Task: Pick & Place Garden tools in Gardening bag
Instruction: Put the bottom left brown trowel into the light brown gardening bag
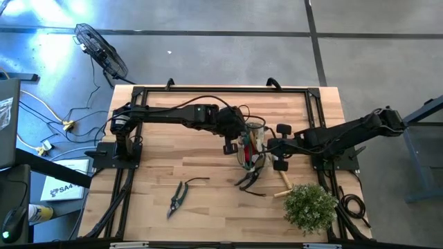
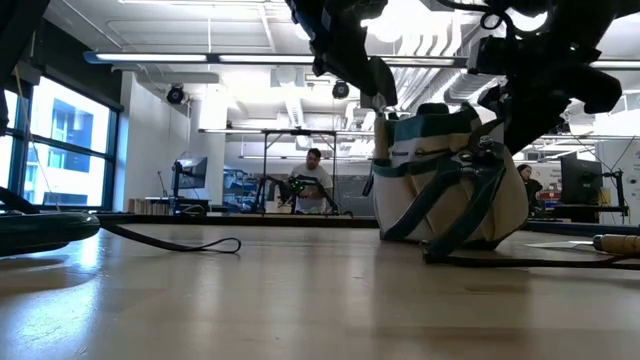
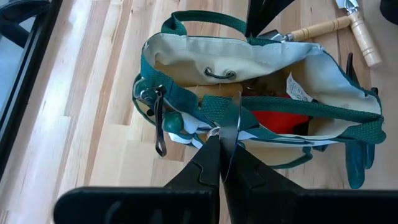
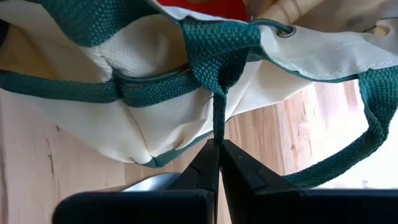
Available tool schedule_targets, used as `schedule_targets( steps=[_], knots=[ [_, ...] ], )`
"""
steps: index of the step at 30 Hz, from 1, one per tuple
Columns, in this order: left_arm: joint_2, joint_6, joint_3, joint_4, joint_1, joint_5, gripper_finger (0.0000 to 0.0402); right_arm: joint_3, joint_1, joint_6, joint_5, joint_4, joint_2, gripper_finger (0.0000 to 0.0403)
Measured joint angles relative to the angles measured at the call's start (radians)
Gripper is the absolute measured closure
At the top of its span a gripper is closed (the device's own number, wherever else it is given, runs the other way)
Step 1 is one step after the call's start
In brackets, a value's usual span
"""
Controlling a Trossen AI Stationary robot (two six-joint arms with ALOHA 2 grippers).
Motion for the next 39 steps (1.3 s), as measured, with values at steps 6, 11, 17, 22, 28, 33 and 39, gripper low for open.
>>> schedule_targets(
  steps=[6, 11, 17, 22, 28, 33, 39],
  knots=[
    [0.000, 0.000, 0.000, 0.014, 0.000, 0.005, 0.0401, 0.000, 0.000, 0.000, -0.003, 0.000, 0.000, 0.0400],
    [0.000, 0.000, 0.000, 0.014, 0.000, 0.005, 0.0402, 0.000, 0.000, 0.000, -0.005, 0.000, 0.000, 0.0400],
    [0.014, 0.000, -0.001, 0.018, 0.000, 0.005, 0.0401, 0.000, 0.000, 0.000, -0.005, 0.000, 0.000, 0.0400],
    [0.033, 0.004, 0.000, 0.019, 0.000, 0.004, 0.0401, 0.000, 0.000, 0.000, -0.006, 0.000, 0.000, 0.0400],
    [0.034, 0.010, -0.002, 0.016, 0.000, 0.007, 0.0394, 0.000, 0.000, 0.000, -0.007, 0.000, 0.000, 0.0400],
    [0.034, 0.008, -0.002, 0.013, 0.000, 0.007, 0.0379, 0.000, 0.000, 0.000, -0.006, 0.000, 0.000, 0.0400],
    [0.034, -0.001, -0.002, 0.012, 0.000, 0.007, 0.0332, 0.000, 0.000, 0.000, -0.006, 0.000, 0.000, 0.0400]
  ],
)
